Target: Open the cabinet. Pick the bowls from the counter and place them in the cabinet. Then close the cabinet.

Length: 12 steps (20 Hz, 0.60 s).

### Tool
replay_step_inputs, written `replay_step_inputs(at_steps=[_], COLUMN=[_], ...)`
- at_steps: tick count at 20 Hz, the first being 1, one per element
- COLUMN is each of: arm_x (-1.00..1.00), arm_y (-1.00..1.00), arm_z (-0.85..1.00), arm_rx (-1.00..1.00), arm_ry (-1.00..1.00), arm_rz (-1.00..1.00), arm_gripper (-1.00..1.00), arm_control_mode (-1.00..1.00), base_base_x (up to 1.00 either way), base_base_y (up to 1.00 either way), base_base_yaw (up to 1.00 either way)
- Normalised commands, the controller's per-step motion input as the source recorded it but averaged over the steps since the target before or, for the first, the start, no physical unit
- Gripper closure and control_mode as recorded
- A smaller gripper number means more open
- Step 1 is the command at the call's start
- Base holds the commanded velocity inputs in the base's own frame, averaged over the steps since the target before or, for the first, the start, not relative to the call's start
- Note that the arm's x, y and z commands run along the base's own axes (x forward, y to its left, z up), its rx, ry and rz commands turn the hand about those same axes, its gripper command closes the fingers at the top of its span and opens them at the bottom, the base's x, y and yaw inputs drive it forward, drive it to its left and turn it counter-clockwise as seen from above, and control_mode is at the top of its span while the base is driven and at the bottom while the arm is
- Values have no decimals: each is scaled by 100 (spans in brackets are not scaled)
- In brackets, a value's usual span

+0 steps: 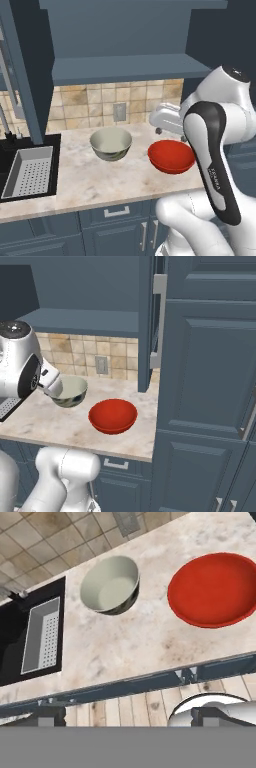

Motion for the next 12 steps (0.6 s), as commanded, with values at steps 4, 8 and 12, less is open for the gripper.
replay_step_inputs(at_steps=[4, 8, 12], arm_x=[24, 8, 1], arm_y=[-13, -28, -24], arm_z=[-19, -38, -31], arm_rx=[-11, -2, 0], arm_ry=[0, 0, 1], arm_rz=[0, -1, -2], arm_gripper=[-100, -100, -100], arm_control_mode=[-100, -100, -100], base_base_x=[0, 0, 0], base_base_y=[0, 0, 0], base_base_yaw=[0, 0, 0])
